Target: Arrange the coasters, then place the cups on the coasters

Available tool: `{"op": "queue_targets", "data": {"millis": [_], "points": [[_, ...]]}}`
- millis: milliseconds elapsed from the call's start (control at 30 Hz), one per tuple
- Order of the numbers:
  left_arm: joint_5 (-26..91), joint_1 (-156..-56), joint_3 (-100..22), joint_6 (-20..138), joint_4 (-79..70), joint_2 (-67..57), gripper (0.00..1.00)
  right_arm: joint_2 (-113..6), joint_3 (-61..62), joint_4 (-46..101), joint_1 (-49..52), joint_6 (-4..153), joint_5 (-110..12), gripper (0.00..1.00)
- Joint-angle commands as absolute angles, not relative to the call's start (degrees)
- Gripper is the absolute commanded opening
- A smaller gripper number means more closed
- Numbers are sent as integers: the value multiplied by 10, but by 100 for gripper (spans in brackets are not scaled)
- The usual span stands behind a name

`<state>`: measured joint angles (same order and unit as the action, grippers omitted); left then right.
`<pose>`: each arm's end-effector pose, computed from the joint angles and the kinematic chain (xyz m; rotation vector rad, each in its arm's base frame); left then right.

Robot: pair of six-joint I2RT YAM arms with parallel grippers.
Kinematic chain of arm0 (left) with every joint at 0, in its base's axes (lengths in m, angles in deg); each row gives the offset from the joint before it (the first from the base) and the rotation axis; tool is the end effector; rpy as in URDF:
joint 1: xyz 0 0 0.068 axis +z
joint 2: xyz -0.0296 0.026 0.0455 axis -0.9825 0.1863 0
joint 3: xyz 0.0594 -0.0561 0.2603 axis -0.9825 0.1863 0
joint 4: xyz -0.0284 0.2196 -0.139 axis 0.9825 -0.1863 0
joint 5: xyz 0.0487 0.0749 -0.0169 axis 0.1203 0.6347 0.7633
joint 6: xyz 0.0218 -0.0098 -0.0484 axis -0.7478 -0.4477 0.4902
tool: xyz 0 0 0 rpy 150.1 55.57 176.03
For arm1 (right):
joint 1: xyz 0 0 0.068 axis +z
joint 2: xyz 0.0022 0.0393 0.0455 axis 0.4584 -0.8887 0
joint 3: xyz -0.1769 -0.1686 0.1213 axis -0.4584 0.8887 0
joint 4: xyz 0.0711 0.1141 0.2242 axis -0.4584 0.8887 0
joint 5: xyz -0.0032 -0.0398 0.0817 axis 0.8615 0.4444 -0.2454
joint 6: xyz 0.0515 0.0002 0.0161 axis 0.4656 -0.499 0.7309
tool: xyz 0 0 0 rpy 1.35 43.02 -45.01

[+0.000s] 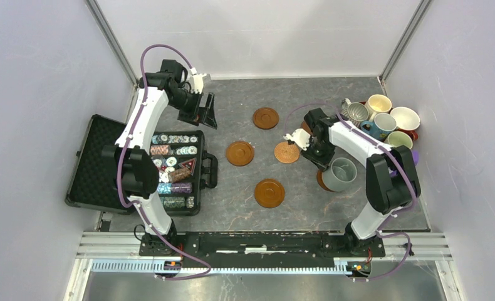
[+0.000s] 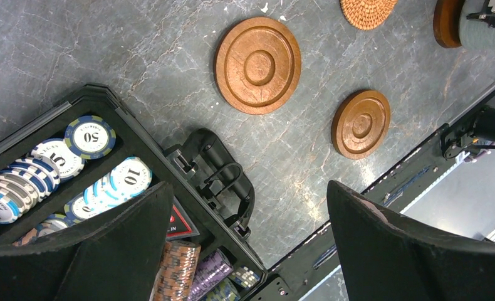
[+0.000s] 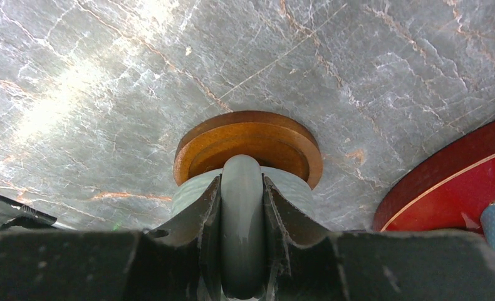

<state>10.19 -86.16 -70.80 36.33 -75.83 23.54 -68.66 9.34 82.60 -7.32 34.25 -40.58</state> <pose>0.3615 -0.0619 0.3323 0.5585 2.6138 -0.7063 0.2828 0.1025 0.2005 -1.3661 2.7296 -0.0289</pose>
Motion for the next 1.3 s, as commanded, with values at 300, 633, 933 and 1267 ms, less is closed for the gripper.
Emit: {"op": "queue_targets", "data": {"millis": [300,633,933,1267], "points": [[101,-854,-711,385,-755,228,98,-713,67,822,-60,355,-380,0],[97,-849,-714,386,-755,235,98,-734,40,824,-59,356,-380,0],[96,-844,-713,386,-756,238,98,-736,45,829,-48,356,-390,0],[91,-839,-734,383,-770,254,98,-687,78,838,-36,354,-374,0]]}}
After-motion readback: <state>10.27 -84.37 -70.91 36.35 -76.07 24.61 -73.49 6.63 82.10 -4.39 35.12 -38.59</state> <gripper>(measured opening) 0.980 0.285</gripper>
